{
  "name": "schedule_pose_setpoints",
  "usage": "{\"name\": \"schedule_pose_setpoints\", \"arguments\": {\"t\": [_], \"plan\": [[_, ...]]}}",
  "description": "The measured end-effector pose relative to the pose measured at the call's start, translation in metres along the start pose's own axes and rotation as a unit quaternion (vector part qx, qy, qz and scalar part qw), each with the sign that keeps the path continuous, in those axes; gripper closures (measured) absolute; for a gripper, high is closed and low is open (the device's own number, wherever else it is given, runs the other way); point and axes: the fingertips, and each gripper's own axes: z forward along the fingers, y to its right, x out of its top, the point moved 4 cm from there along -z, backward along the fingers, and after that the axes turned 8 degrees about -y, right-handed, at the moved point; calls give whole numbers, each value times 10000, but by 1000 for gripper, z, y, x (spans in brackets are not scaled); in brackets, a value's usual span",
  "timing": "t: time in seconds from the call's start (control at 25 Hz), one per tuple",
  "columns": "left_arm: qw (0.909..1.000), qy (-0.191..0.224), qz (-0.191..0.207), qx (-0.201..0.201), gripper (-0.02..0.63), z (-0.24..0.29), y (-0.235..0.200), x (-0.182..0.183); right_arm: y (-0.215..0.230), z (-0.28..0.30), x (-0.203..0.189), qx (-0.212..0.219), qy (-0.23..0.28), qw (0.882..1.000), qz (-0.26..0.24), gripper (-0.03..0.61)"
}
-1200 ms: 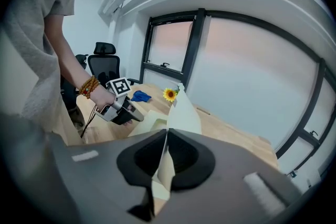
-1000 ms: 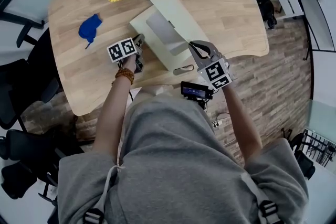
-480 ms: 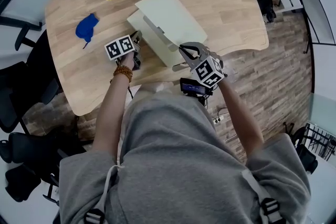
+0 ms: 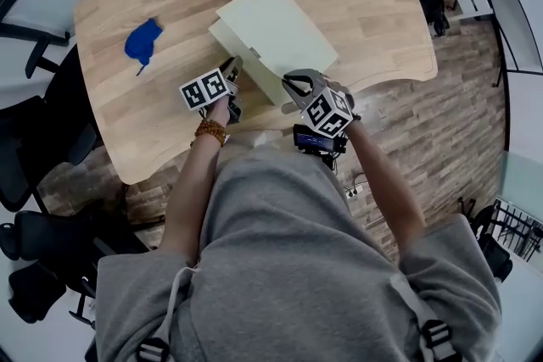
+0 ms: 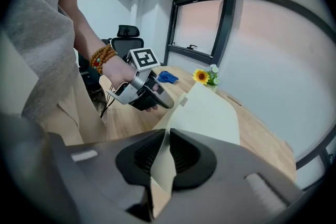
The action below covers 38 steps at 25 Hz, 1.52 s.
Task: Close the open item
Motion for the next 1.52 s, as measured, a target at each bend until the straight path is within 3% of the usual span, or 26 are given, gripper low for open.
{"name": "schedule_pose_setpoints", "arguments": {"t": [0.16, 0.32, 0.48, 0.64, 0.96, 1.52], "plan": [[9997, -227, 21, 34, 532, 1, -4, -21, 1, 5, -1, 59, 8, 9998, 190, 542], [9980, -534, 335, -106, 514, 4, 10, -40, 3, 4, 2, 83, 84, 9990, 422, 541], [9950, -804, 588, 93, 505, 14, 6, -51, -1, 7, 6, 103, 45, 9993, 357, 541], [9936, -785, 783, 205, 492, 14, 4, -51, -4, 8, 0, 142, -76, 9996, 251, 541], [9952, -819, 524, 98, 480, 14, 0, -51, -10, 17, -6, 386, -281, 9987, 163, 540], [9937, -860, 687, 189, 477, 14, 1, -50, -22, 39, -21, 731, -640, 9951, 189, 534]]}}
